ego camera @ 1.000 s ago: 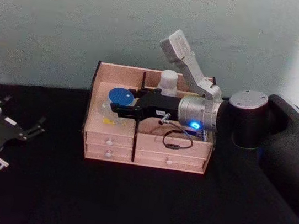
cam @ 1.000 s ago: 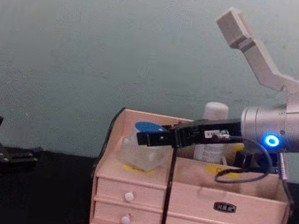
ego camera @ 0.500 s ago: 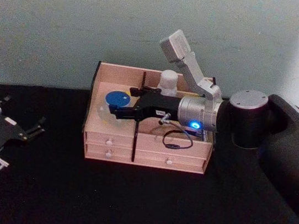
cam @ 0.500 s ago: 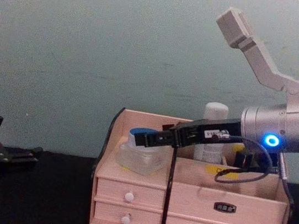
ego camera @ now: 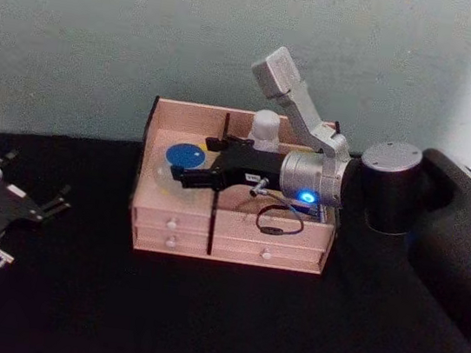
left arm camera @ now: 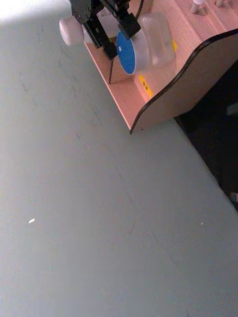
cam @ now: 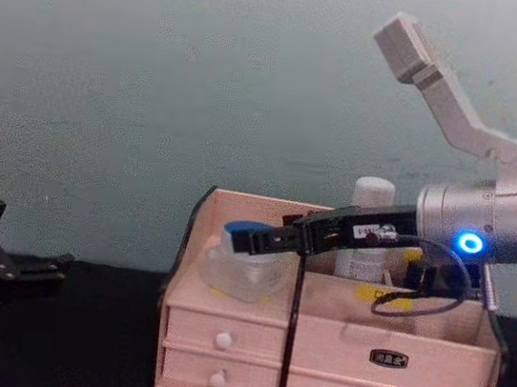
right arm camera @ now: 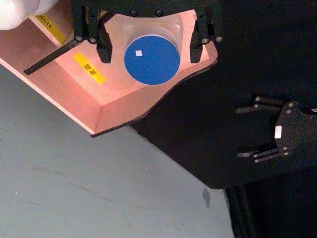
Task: Pick up the facial cleanser and watermelon frost from the table and place them into the tiered storage box.
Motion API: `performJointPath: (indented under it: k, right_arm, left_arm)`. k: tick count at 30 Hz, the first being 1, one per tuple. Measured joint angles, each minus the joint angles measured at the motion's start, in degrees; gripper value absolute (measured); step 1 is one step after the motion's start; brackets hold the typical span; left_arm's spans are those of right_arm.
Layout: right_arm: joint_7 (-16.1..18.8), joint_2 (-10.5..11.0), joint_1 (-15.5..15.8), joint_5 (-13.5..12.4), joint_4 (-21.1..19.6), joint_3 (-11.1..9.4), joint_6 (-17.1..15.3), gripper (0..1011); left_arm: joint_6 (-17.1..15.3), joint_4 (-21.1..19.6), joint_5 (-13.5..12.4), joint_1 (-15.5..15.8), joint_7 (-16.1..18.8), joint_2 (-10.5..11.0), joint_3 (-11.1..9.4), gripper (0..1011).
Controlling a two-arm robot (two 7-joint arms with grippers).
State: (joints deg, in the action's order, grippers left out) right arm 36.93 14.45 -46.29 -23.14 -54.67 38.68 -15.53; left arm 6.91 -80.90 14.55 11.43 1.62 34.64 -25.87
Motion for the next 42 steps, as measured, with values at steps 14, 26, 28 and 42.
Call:
performJointPath:
  k: [14, 26, 28, 42]
  right_arm:
    - [-1.8, 4.9, 6.6, -1.8, -12.8, -3.8, 1.3, 1000]
    - [1.7, 15.4, 15.4, -7.2, -25.8, -6.2, 0.9, 1000]
    - [1.6, 16.8, 16.6, -7.7, -27.2, -6.7, 1.2, 1000]
    - [-12.6, 24.3, 26.0, -9.5, -33.3, -15.8, 1.7, 1000]
  left_arm:
    - [0.0, 0.0, 0.0, 0.0, 0.0, 0.0, 0.0, 1001]
    - [0.0, 0.0, 0.0, 0.0, 0.0, 0.0, 0.0, 1001]
    - [0.0, 0.0, 0.0, 0.0, 0.0, 0.0, 0.0, 1001]
    - [0.0, 0.0, 0.0, 0.0, 0.0, 0.0, 0.0, 1001]
